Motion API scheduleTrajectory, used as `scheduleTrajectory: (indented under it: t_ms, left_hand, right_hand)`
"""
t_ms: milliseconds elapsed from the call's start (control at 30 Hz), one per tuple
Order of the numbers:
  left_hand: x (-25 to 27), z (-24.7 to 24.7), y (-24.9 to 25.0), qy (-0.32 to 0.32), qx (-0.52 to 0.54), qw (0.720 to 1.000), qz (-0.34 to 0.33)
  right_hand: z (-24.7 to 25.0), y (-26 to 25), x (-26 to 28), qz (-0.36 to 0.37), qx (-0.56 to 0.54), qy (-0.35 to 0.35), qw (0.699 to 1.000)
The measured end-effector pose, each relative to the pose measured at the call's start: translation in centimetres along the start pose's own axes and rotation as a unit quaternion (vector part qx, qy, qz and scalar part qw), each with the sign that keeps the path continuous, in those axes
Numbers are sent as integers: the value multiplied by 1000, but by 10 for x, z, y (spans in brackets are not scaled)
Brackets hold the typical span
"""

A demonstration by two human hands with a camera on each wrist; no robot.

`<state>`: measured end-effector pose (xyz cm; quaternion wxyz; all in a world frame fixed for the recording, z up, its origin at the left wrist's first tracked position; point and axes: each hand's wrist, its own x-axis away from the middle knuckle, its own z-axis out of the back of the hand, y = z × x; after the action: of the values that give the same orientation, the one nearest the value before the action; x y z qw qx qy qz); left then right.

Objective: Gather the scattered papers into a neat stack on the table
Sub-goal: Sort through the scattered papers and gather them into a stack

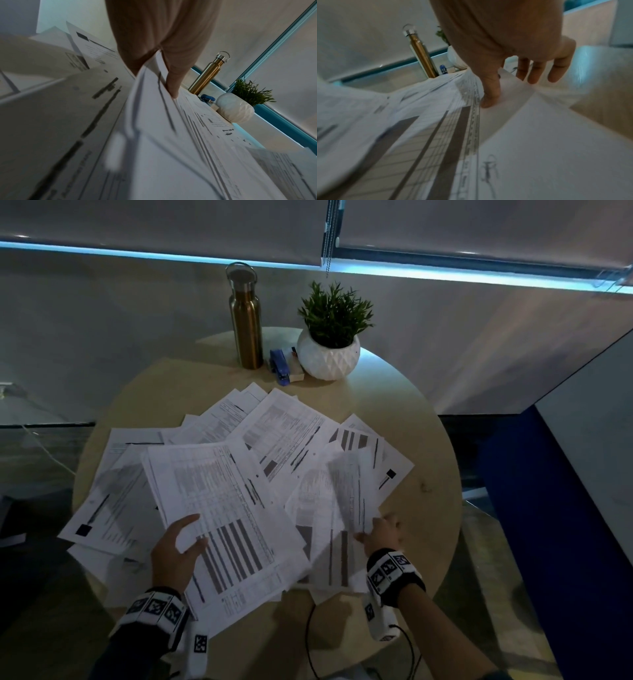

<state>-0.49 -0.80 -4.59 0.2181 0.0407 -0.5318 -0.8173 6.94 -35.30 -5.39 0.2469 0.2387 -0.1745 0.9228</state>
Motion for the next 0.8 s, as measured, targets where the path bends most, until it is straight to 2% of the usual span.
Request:
scheduleTrajectory:
  t_ms: [67, 167, 267, 467, 567, 700, 800]
  left_hand:
    - [0, 2, -1, -3, -3, 1000, 1]
    - [0, 5, -1, -2, -8, 1000, -2]
    - [-1, 4, 1, -5, -11, 1000, -3]
    - [-6, 5, 0, -9, -29, 999, -18]
    - [-8, 5, 0, -11, -34, 999, -13]
    - [-8, 7, 3, -15, -35, 999, -6]
    - [-8, 10, 8, -31, -33, 999, -3]
  right_hand:
    - [7, 1, -4, 15, 39, 17, 999]
    - [21, 3, -16, 38, 40, -17, 998]
    - [32, 6, -23, 43, -36, -45, 997]
    - [51, 33, -28, -8, -206, -12, 979]
    - [77, 48, -19, -23, -285, 50, 957]
    - [110, 69, 2, 12, -358, 140, 923]
    - [120, 68, 21, 47, -465, 138, 873]
